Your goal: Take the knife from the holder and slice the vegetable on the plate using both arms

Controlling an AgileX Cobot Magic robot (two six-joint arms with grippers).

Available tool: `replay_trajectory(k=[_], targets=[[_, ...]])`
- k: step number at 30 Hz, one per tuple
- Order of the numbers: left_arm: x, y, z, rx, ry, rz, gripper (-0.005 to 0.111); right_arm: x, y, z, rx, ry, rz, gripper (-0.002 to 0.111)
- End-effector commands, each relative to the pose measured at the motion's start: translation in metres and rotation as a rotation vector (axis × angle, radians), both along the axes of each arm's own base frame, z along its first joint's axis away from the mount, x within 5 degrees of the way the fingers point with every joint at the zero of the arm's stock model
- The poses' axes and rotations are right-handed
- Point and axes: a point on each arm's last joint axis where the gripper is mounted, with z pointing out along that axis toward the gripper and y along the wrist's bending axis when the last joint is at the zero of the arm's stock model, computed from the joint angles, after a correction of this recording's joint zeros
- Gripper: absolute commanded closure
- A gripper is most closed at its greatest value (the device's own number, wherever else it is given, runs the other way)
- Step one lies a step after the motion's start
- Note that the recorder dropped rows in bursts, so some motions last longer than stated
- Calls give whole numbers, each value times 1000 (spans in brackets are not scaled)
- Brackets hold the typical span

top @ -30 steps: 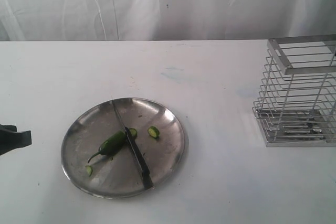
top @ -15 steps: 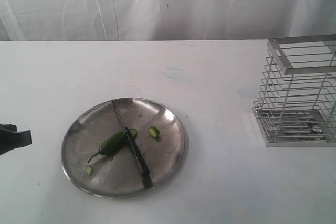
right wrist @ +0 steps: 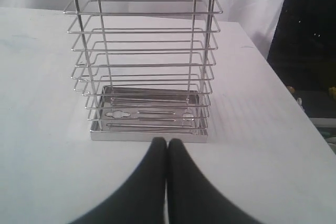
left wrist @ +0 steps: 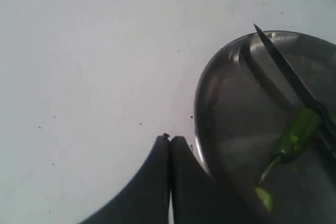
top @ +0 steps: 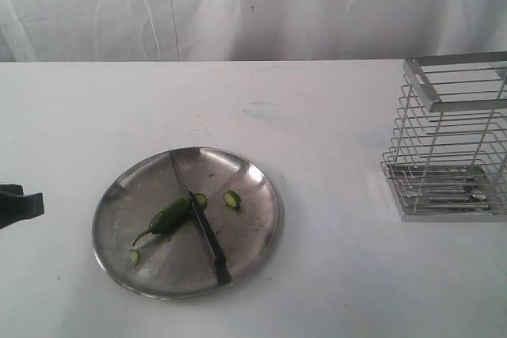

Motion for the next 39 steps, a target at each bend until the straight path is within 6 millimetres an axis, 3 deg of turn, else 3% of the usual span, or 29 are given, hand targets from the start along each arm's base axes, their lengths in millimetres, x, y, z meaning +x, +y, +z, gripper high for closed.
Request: replay_trajectory(k=[1, 2, 6, 10, 12, 13, 14, 17, 20, 22, 24, 26, 28, 35, 39], targets=[[-33, 7, 45, -106, -248, -32, 107, 0, -1, -1, -11, -3, -8, 108], [-56, 13, 67, -102, -417, 3, 107, 0, -1, -1, -11, -3, -8, 108], [-117, 26, 102, -58, -817, 153, 107, 0, -1, -1, -11, -3, -8, 108], [-145, 37, 110, -43, -993, 287, 107, 0, -1, -1, -11, -3, -8, 108], [-155, 44, 115, 100, -1067, 368, 107, 0, -1, -1, -16, -2, -6, 108], [-160, 47, 120, 383, -1134, 409, 107, 0, -1, -1, -16, -2, -6, 108], [-164, 46, 124, 552, -1188, 430, 107, 0, -1, -1, -16, -2, -6, 108], [-166, 43, 122, 734, -1298, 453, 107, 0, -1, -1, -16, -2, -6, 108], [-149, 34, 97, 773, -1195, 281, 107, 0, -1, -1, -16, -2, -6, 108], [-129, 27, 62, 717, -922, 77, 107, 0, -1, -1, -16, -2, -6, 108], [-120, 24, 19, 495, -599, -26, 107, 0, -1, -1, -16, -2, -6, 108], [-121, 22, -19, 136, -299, 40, 107, 0, -1, -1, -16, -2, -6, 108], [-123, 23, -43, 1, -167, 114, 107, 0, -1, -1, -16, -2, -6, 108], [-124, 30, -46, 267, -155, 60, 107, 0, -1, -1, -14, -2, -6, 108], [-124, 29, -46, 255, -150, 56, 107, 0, -1, -1, -14, -2, -6, 108]])
